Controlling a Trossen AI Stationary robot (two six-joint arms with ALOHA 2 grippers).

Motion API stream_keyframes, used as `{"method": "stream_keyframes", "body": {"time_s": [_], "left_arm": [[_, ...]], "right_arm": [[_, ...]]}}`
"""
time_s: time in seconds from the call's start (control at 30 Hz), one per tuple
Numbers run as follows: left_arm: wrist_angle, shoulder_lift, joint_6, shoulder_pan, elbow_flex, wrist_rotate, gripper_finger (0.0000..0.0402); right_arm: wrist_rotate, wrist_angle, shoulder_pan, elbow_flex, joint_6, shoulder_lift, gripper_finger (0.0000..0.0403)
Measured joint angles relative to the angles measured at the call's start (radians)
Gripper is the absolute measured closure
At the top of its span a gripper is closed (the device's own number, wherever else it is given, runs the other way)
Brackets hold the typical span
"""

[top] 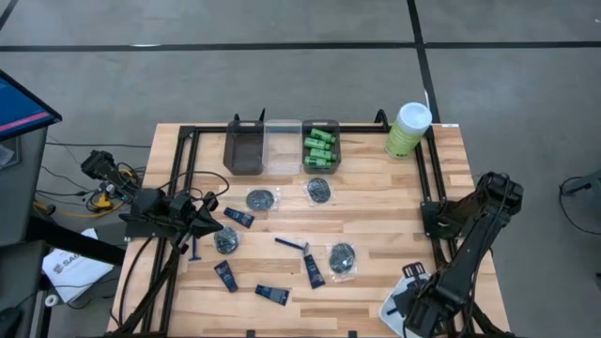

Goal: Pick & Place Travel size toiletries
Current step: Put the blue razor into the white bin

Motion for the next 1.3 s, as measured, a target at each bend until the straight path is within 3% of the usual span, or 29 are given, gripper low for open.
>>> {"method": "stream_keyframes", "body": {"time_s": [0.17,0.43,0.6,0.8,1.1,1.23,1.3], "left_arm": [[0.0,0.0,0.0,0.0,0.0,0.0,0.0399],[0.0,0.0,0.0,0.0,0.0,0.0,0.0399],[0.0,0.0,0.0,0.0,0.0,0.0,0.0399],[0.0,0.0,0.0,0.0,0.0,0.0,0.0399],[0.0,0.0,0.0,0.0,0.0,0.0,0.0399],[-0.002,0.002,0.0,0.0,0.0,0.0,0.0399],[0.004,0.009,0.0,0.0,0.0,-0.007,0.0399]], "right_arm": [[-0.002,0.035,-0.063,0.048,0.078,-0.025,0.0235],[0.028,0.163,-0.321,0.124,-0.063,-0.027,0.0198],[0.068,0.217,-0.517,0.128,-0.087,-0.025,0.0204],[0.068,0.413,-0.675,0.128,-0.26,-0.018,0.0225],[0.203,0.662,-0.77,0.135,-0.482,0.012,0.0267],[0.243,0.675,-0.781,0.206,-0.575,0.09,0.0273],[0.273,0.592,-0.782,0.254,-0.619,0.141,0.0268]]}}
